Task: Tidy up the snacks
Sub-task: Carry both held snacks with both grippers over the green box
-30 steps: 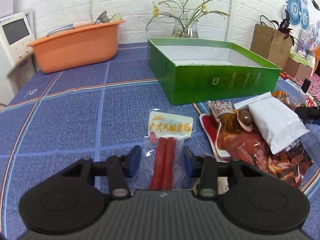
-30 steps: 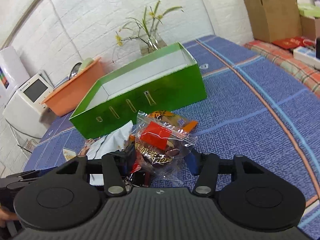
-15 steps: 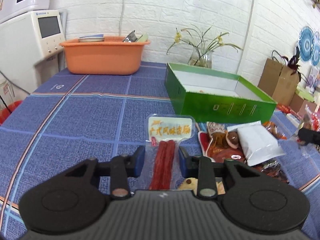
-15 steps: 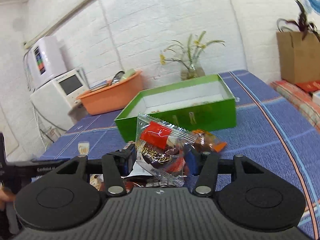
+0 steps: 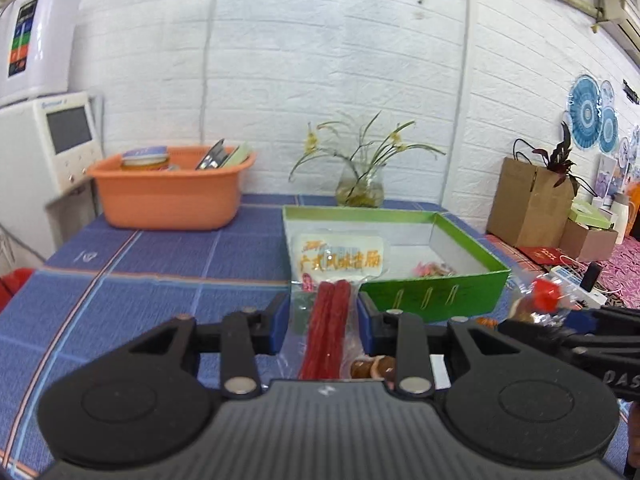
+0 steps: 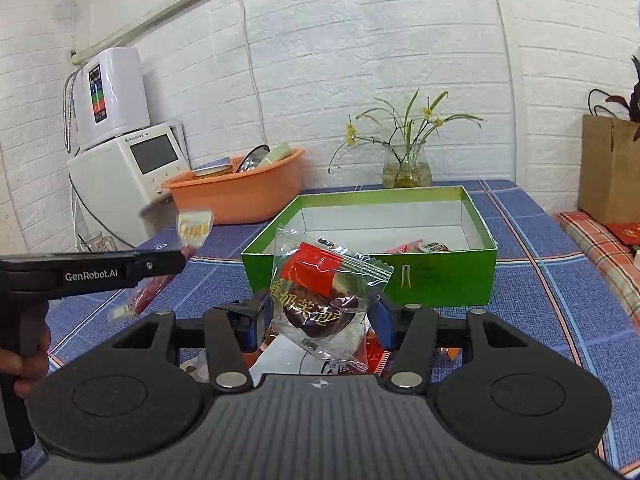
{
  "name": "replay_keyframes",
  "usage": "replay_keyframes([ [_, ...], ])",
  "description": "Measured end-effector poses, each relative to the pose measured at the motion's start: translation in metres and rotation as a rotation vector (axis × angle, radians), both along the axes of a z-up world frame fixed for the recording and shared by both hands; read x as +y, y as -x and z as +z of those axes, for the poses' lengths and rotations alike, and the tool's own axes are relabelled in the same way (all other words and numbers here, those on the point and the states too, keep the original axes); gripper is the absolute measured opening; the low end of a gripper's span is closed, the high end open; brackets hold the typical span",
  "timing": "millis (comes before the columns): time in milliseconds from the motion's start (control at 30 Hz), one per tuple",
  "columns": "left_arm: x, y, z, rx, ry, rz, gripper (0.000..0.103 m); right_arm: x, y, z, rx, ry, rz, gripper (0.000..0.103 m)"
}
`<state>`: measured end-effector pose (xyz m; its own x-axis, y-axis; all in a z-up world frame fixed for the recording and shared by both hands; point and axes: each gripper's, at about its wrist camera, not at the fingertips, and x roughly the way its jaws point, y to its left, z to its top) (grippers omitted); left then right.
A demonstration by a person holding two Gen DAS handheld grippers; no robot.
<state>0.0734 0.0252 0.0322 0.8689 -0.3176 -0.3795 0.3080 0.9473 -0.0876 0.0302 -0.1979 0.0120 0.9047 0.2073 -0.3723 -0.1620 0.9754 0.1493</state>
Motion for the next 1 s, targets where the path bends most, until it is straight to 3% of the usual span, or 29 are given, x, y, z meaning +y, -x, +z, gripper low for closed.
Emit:
replay_keyframes([
  [267,-0.035,-0.02,0.011,-0.008,-0.002,-0.045,0.032,-0.013,-0.022,0.005,0.067,0.056,-0.008,0.087],
  [400,-0.045,-0.034,0.02,-0.018,0.023,-0.038,0.032,-0.021,-0.029,0.02,0.015,0.13,-0.048,0.087],
  [633,-0.05,-0.044,0.02,-0.025,0.018,-0.025,0.032,-0.045,-0.029,0.031,-0.05,0.132,-0.105,0.087],
  [733,-0.047,-0.048,0.016,-0.016,0.01,-0.012,0.032,-0.052,-0.031,0.022,-0.017,0.113,-0.092,0.087],
  [867,-0.045,-0.064,0.015,0.007,0.032,0.018,0.032,-0.059,-0.043,0.015,0.027,0.012,-0.037,0.087],
  [1000,-0.06,-0.087,0.017,-0.015,0.0,0.044,0.032,-0.057,-0.067,0.024,0.003,-0.049,-0.068,0.087],
])
